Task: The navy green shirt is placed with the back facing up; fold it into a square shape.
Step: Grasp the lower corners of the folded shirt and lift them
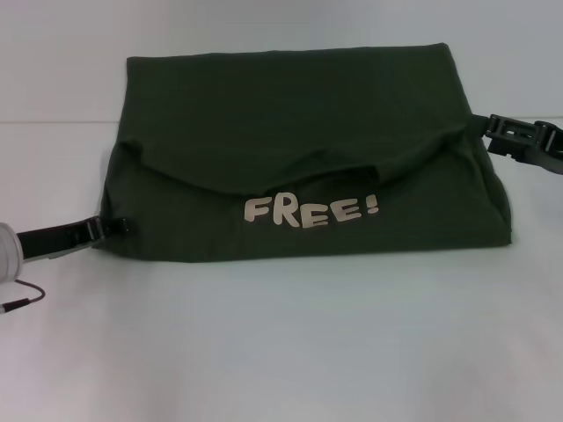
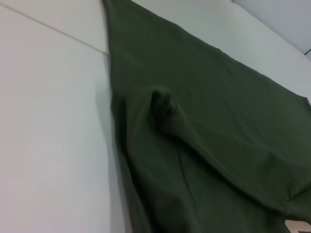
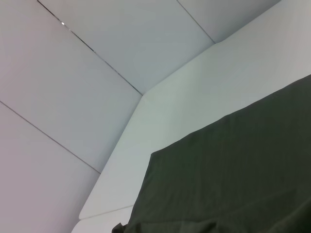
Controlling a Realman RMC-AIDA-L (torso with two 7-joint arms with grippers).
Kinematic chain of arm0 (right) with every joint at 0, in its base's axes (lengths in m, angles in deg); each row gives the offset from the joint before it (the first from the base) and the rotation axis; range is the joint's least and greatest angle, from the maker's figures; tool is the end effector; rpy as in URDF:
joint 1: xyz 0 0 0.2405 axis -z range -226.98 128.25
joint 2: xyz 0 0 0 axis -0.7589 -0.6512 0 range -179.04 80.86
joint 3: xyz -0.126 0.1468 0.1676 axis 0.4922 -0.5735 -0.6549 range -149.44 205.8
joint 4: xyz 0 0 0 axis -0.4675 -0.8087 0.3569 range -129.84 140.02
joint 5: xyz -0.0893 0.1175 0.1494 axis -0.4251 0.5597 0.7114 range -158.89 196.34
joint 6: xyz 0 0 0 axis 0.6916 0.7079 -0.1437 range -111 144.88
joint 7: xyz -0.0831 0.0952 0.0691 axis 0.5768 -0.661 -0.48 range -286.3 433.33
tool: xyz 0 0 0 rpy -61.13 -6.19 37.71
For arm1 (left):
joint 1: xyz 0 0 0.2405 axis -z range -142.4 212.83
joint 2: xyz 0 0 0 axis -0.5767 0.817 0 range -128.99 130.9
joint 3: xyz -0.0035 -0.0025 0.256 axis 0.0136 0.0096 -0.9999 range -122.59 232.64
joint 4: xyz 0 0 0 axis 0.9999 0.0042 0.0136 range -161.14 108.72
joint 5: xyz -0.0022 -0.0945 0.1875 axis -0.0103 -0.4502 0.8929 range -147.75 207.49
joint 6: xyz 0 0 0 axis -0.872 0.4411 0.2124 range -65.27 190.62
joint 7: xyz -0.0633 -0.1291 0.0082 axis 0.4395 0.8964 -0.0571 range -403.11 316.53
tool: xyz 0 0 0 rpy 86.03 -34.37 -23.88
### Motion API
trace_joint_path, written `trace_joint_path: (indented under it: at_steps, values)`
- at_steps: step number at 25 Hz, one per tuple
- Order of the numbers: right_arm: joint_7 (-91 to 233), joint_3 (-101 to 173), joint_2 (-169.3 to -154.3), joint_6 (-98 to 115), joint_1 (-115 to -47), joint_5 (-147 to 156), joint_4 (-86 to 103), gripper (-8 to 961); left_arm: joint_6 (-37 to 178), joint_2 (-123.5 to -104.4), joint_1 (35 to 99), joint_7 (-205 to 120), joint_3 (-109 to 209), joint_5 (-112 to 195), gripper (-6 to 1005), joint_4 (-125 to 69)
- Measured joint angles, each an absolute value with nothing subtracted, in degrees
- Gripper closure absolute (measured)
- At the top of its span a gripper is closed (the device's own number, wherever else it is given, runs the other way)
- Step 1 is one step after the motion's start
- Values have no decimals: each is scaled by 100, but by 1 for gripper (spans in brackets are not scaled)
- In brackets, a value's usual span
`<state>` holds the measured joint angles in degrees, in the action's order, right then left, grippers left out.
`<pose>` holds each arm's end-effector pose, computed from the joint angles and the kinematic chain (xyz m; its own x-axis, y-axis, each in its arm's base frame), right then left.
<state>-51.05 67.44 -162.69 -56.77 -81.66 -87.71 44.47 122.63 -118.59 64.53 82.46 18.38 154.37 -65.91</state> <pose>0.2744 0.3911 0.0650 0.2100 -0.6826 -0.7000 -0.9385 -0.3415 0.0515 -0.3329 0.3677 0.0195 0.2005 0.7493 0.6311 0.9776 -0.1114 -0.1783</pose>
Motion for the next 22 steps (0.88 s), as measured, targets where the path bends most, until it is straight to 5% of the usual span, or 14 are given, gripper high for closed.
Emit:
trace_joint_path:
  at_steps: [7,9,16,22]
  values:
    - [-5189,6830,-16181,-5807,-8185,-8883,4453,98,12338,-11793,6477,8353,1844,15476,636,-6620]
    - [-5295,6843,-16138,-5896,-8205,-9035,4487,102,12389,-11749,6523,8471,1842,15553,755,-6627]
    - [-6022,6880,-15798,-6138,-8571,-10454,4549,117,12864,-11529,6789,8996,1887,15724,988,-6655]
    - [-6599,6875,-15784,-5912,-8909,-11928,4903,129,12927,-11445,6956,9297,1967,15737,986,-6654]
